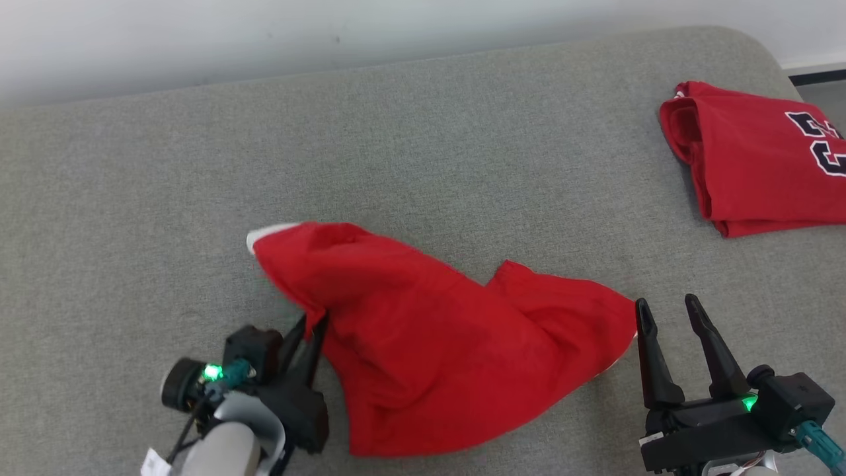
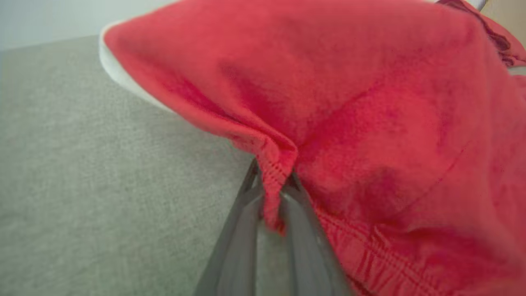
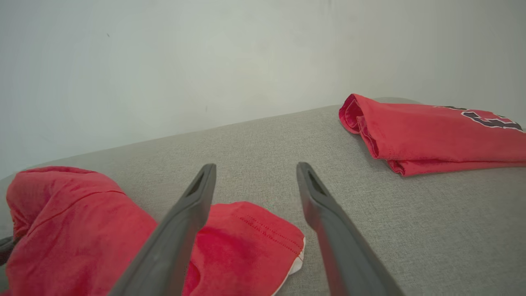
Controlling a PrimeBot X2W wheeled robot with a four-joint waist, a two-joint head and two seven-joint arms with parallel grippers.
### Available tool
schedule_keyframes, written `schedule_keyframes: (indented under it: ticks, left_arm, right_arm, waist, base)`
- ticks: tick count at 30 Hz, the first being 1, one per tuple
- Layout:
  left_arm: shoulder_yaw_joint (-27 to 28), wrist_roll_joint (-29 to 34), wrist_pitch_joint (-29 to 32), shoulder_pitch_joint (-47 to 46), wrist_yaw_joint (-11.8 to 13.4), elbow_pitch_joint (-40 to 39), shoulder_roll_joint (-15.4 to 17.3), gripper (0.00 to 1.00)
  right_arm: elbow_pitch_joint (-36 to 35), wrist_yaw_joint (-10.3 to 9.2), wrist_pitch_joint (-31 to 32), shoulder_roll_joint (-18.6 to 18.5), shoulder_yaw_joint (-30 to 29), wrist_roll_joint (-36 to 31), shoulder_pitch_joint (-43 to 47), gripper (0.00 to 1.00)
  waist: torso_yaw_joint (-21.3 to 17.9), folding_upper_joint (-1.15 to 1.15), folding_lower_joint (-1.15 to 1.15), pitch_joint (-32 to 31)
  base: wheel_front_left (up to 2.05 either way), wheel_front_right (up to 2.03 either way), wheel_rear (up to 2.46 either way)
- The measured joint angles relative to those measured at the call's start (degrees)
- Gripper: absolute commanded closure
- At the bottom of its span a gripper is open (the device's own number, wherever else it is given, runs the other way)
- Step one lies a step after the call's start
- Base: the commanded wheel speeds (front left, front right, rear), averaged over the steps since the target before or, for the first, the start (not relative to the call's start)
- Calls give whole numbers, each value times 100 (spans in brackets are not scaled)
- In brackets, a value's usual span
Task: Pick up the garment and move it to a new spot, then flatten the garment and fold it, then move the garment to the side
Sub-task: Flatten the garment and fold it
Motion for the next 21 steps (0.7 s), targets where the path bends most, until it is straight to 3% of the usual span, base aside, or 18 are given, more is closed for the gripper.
schedule_keyframes:
  ticks: [8,17,18,19,20,21]
  left_arm:
    - [2,-15,-52,-822,-1,-48,355,100]
    - [185,-214,-57,-1577,44,535,728,100]
    - [189,-214,-86,-1595,46,583,726,87]
    - [189,-214,-93,-1597,55,621,725,56]
    - [190,-214,-96,-1595,75,646,719,17]
    - [196,-213,-103,-1590,98,651,710,0]
  right_arm:
    - [43,0,0,10,-38,2,-74,0]
    - [153,0,1,85,-41,30,-279,0]
    - [156,0,0,87,-42,32,-296,0]
    - [159,0,0,88,-47,33,-309,0]
    - [160,0,0,90,-67,33,-313,0]
    - [164,0,1,98,-80,33,-311,0]
  waist:
    - [-33,0,0,75]
    - [-267,0,0,219]
    - [-284,0,0,235]
    - [-298,0,0,248]
    - [-304,0,0,255]
    - [-300,0,0,255]
  base:
    - [0,0,0]
    - [0,0,0]
    - [0,0,0]
    - [0,0,0]
    - [0,0,0]
    - [0,0,0]
